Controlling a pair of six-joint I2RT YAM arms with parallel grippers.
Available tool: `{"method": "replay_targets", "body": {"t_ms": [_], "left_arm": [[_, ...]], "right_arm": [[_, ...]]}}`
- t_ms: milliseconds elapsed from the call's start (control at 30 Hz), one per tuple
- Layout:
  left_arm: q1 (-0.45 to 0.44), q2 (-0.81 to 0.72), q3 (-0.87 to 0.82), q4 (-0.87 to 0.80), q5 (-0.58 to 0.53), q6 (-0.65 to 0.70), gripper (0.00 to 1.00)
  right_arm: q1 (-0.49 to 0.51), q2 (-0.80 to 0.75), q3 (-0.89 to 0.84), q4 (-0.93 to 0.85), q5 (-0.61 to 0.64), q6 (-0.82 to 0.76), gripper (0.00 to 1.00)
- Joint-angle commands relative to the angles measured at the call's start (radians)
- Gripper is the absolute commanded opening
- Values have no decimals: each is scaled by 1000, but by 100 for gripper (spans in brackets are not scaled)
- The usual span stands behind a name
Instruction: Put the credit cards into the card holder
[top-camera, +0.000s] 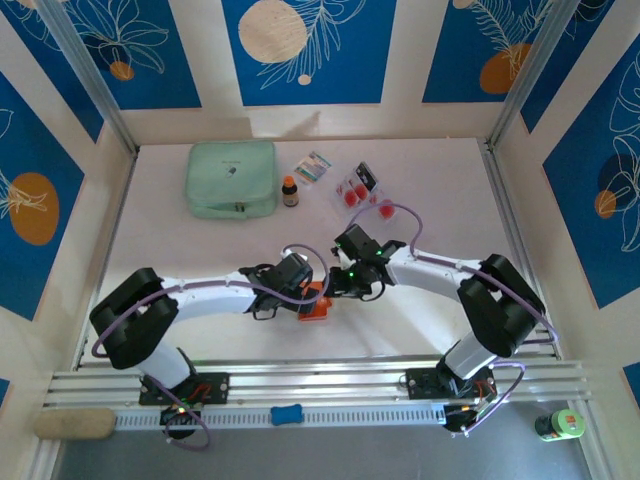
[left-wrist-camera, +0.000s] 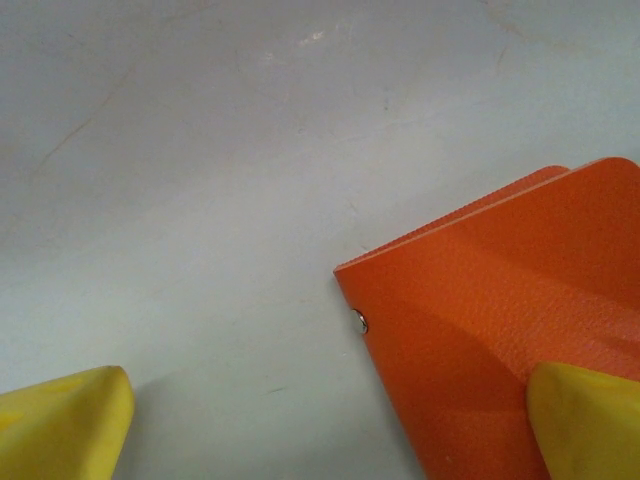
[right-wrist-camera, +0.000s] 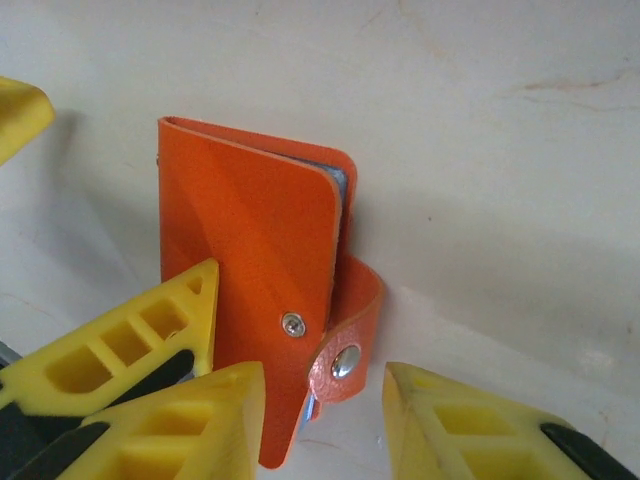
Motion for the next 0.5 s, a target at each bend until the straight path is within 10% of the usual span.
{"method": "replay_targets", "body": {"t_ms": [0, 467], "left_arm": [[-6, 3, -24, -82, -38, 31, 100], [-6, -4, -27, -74, -41, 32, 100]], "right_arm": [[5, 24, 30, -43, 29, -14, 31], [-4, 19, 12, -39, 33, -15, 0]]}}
